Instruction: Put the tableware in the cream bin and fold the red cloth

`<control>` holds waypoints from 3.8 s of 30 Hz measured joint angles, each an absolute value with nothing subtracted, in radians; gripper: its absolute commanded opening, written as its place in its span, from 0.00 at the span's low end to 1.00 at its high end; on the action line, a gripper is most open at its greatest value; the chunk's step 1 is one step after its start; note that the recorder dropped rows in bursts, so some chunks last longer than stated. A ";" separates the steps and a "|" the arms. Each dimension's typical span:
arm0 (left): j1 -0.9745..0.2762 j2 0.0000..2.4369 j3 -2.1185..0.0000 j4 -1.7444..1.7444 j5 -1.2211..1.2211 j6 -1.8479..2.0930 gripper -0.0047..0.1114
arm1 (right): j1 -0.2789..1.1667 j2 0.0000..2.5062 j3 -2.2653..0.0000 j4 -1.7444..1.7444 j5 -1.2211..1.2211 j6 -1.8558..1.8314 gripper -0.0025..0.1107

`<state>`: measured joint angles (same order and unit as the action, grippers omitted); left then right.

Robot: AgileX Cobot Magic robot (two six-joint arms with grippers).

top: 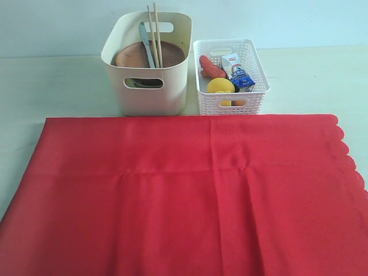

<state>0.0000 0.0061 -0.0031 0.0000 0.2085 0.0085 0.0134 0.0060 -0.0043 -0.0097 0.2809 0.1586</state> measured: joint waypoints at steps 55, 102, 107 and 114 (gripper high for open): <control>0.000 0.006 -0.003 0.000 0.210 0.000 0.06 | 0.013 0.006 -0.004 -0.010 0.283 0.159 0.02; 0.000 0.821 -0.275 -0.184 0.078 -0.121 0.21 | 0.013 0.006 -0.004 0.131 0.021 0.290 0.02; 0.000 1.024 -0.276 -0.184 0.075 -0.116 0.48 | 0.013 0.006 -0.004 0.131 0.033 0.290 0.02; -0.055 1.236 -0.276 -0.184 -0.019 -0.115 0.51 | 0.013 0.006 -0.004 0.132 0.057 0.290 0.02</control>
<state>-0.0553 1.2360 -0.2764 -0.1835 -0.0189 -0.1149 0.0129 0.0060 -0.0043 0.1317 0.0567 0.2904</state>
